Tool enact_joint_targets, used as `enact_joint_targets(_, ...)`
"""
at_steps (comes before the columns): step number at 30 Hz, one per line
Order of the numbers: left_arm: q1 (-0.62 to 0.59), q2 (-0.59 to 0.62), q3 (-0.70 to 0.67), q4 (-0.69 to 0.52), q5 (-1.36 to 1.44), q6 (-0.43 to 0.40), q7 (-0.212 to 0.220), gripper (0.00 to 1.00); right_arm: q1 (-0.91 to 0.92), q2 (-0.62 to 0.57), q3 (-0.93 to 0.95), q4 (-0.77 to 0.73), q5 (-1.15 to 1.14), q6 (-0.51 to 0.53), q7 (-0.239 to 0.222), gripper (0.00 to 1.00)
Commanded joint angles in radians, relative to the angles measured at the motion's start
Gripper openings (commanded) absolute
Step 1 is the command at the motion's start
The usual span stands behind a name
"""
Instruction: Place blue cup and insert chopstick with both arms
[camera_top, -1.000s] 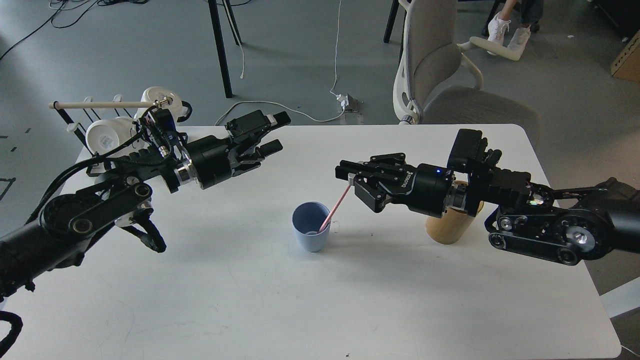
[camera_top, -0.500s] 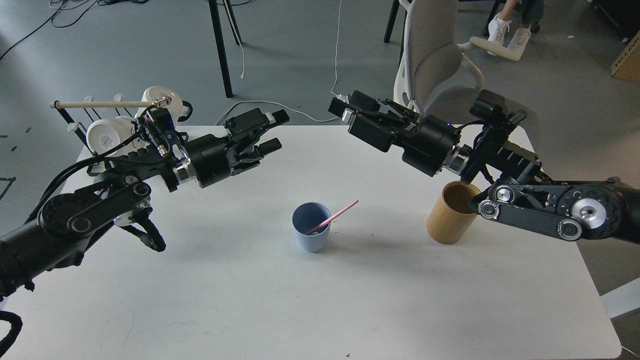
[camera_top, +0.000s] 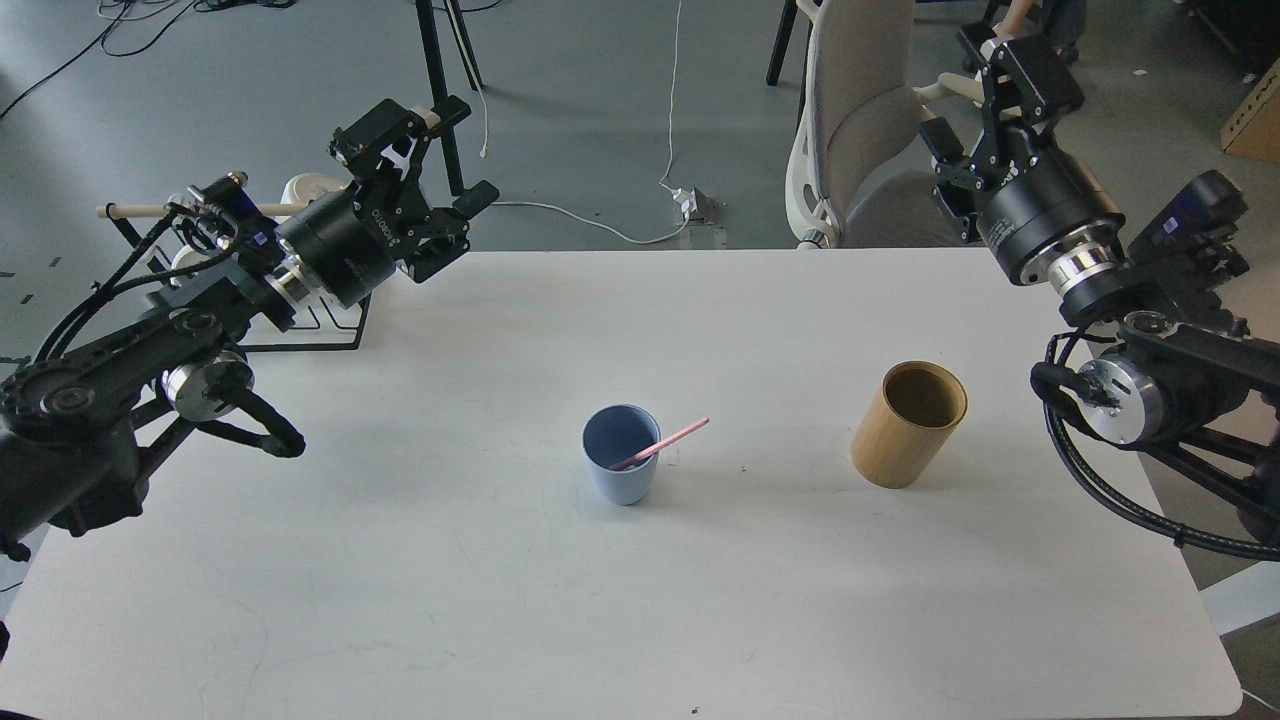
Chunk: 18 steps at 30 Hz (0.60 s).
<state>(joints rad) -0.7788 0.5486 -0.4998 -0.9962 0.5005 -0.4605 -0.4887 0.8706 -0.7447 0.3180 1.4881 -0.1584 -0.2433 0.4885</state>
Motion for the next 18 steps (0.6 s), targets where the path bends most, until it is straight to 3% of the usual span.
enact_joint_targets(1, 0.026, 0.001, -0.06, -0.002, -0.026, -0.028, 0.0, 0.96, -0.035, 0.005, 0.003, -0.003, 0.025, 0.174, 0.0, 0.99)
enact_joint_targets(18, 0.073, 0.01, -0.089, -0.002, -0.069, -0.028, 0.0, 0.97, -0.113, 0.146, 0.207, -0.095, 0.025, 0.163, 0.0, 0.99)
